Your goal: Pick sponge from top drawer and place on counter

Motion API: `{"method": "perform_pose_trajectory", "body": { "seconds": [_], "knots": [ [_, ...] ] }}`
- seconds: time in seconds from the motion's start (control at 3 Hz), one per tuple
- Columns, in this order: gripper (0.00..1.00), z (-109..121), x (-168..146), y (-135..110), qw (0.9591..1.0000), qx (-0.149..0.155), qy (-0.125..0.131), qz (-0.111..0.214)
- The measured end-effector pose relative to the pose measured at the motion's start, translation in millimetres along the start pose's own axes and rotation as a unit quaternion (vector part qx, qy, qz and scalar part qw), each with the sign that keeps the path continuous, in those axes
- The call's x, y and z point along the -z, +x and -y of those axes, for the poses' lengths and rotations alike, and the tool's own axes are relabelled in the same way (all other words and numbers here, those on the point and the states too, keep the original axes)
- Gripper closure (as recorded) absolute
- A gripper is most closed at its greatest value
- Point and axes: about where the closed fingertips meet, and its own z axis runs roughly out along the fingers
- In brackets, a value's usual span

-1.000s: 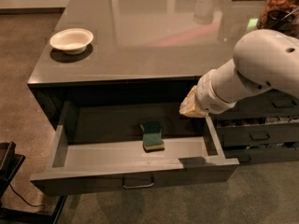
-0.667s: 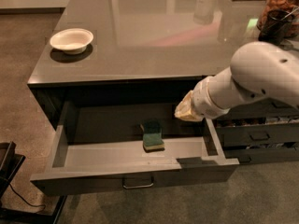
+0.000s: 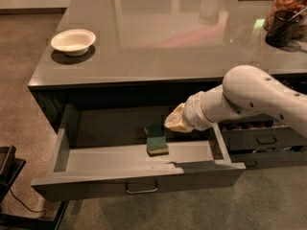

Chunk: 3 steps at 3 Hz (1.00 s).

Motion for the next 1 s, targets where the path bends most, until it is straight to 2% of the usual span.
{"method": "perform_pose_trajectory", "body": {
  "seconds": [0.33,0.67,1.0],
  "knots": [
    [0.36,-4,-31,-2,0.9995,0.006,-0.023,0.019],
    [0.34,-7,-58,-4,0.9985,0.015,-0.042,0.032],
    [0.26,-7,-82,-5,0.9975,0.022,-0.052,0.043]
  ]
}}
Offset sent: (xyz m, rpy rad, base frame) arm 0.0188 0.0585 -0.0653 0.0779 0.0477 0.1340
